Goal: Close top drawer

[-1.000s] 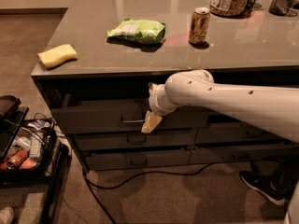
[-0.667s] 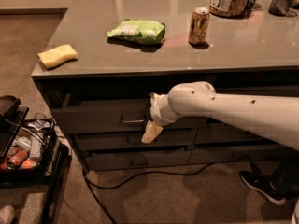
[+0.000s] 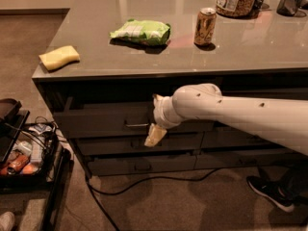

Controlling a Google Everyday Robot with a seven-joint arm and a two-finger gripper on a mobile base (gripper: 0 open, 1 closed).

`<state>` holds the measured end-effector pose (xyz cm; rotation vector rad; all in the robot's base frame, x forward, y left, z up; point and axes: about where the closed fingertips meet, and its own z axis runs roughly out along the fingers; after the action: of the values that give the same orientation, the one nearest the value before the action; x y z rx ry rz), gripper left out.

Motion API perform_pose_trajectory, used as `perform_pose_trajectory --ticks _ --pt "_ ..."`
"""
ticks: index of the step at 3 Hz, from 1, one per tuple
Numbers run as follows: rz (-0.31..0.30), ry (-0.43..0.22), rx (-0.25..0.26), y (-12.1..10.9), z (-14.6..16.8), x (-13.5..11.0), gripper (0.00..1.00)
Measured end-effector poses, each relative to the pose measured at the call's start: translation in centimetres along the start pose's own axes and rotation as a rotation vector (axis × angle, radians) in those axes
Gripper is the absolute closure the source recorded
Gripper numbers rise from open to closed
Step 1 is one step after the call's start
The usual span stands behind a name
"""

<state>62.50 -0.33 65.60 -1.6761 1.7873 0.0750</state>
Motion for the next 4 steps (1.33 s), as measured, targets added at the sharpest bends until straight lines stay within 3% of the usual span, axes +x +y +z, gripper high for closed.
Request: perform_pose_trajectory --ticks 1,2,4 --pt "0.037 -0.106 0.010 0.2 0.3 -0.8 0.00" --pt "0.003 -0.152 0.024 0.9 -1.2 -1.4 0.00" --pt "0.037 -0.142 0.017 2.0 -1.0 -0.9 0.00"
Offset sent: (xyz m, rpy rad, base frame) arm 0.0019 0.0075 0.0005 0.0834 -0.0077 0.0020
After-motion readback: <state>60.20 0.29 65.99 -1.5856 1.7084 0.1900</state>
